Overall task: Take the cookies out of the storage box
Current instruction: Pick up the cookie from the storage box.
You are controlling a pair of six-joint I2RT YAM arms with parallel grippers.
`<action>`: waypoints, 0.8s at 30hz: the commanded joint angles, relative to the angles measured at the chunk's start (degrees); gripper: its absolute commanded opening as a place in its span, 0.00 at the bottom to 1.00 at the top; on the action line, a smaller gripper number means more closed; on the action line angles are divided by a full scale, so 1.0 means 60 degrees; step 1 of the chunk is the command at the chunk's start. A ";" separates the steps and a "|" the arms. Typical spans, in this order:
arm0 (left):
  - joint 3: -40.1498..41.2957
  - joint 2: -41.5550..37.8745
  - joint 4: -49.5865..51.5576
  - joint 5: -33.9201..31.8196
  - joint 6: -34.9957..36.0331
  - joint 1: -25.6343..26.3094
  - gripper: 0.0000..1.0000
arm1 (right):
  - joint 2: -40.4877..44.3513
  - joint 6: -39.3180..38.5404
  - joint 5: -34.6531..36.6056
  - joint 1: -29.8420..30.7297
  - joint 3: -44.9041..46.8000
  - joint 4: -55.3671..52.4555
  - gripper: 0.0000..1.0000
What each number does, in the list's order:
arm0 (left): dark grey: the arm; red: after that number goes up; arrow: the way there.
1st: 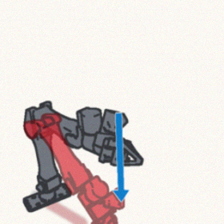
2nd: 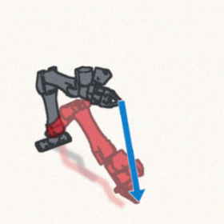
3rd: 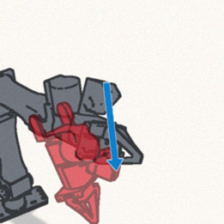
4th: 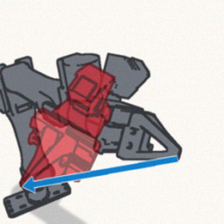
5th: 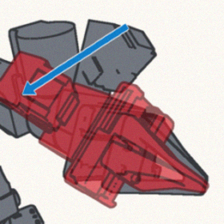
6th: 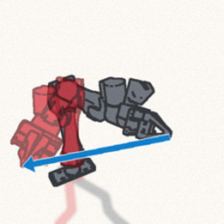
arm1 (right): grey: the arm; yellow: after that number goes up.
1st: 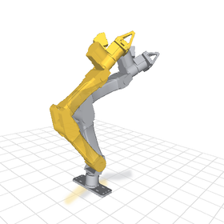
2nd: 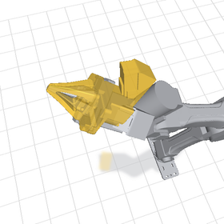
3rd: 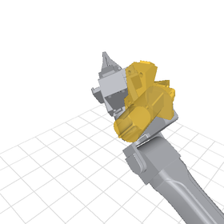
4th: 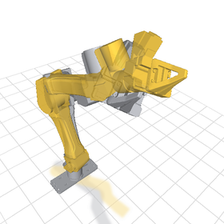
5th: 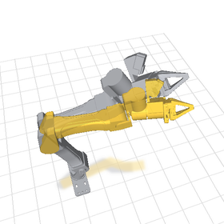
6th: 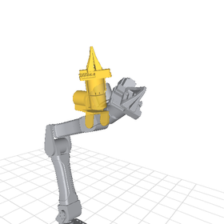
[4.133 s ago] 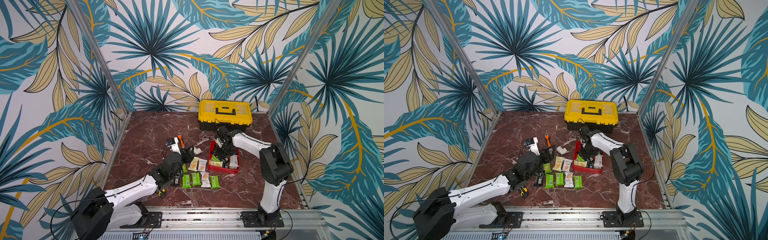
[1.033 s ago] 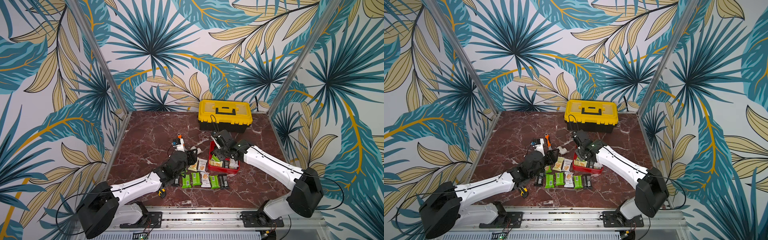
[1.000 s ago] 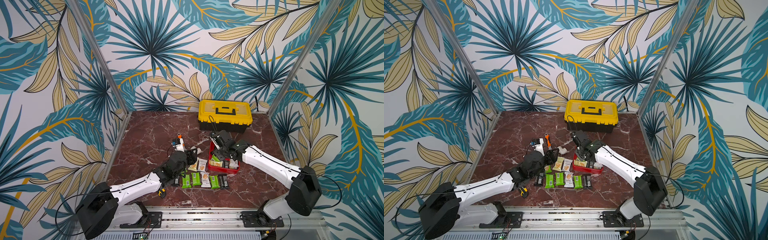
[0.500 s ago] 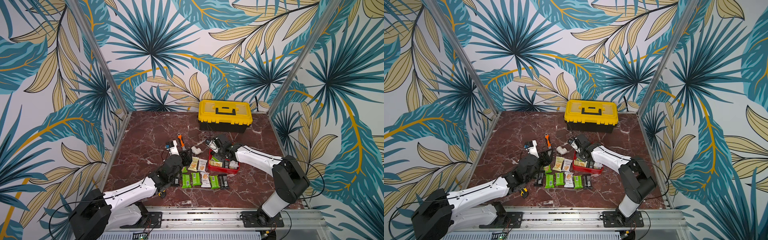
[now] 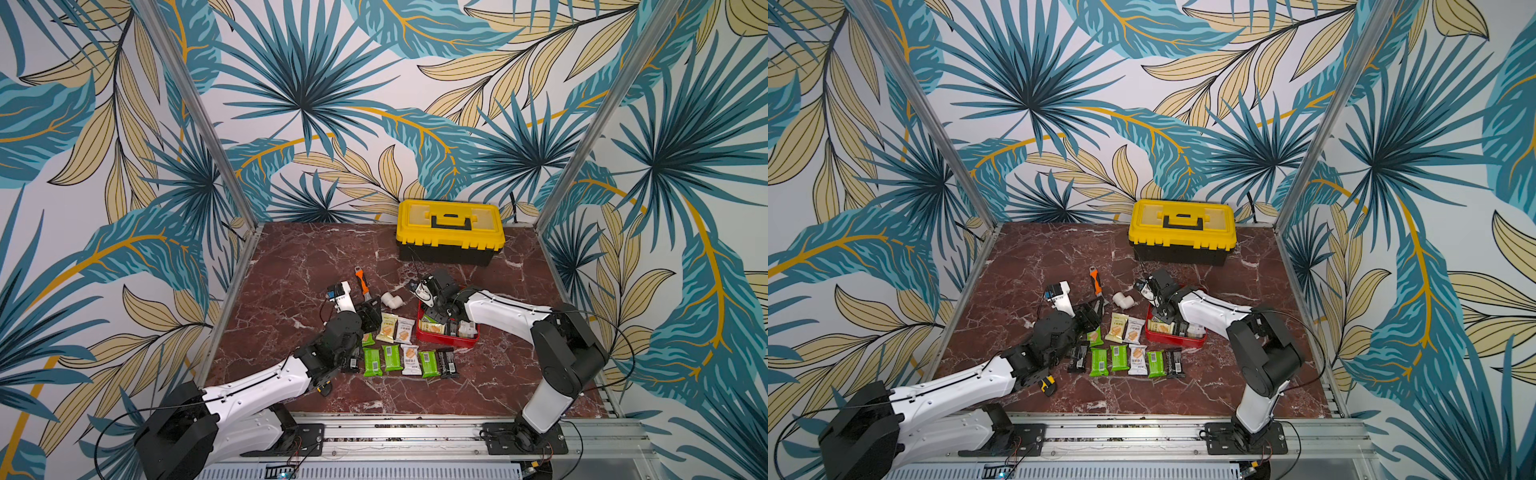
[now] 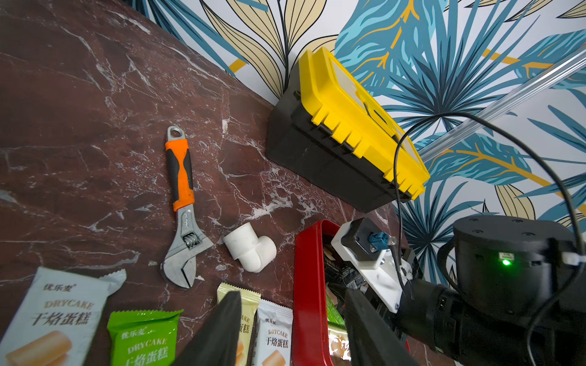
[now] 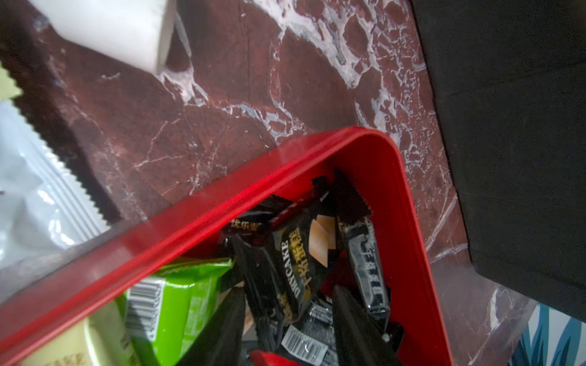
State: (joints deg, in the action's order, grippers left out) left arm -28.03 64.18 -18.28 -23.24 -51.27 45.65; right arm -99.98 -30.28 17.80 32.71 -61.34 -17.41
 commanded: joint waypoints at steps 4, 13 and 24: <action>0.0409 -0.0236 -0.0451 -0.0039 -0.0287 -0.0137 0.57 | -0.0240 -0.0489 0.0403 -0.0001 0.0288 0.0539 0.46; 0.0470 -0.0293 -0.0574 -0.0037 -0.0556 -0.0255 0.57 | -0.0355 -0.0870 0.0964 -0.0004 0.0570 0.1628 0.37; 0.0468 -0.0617 -0.0242 -0.0096 -0.0480 -0.0298 0.57 | -0.0386 -0.0798 0.0730 -0.0003 0.0525 0.1617 0.13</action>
State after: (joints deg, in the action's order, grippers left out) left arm -26.35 61.67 -20.32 -23.22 -54.48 44.14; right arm -102.65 -35.64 23.62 32.62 -59.07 -6.92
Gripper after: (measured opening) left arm 0.568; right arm 0.191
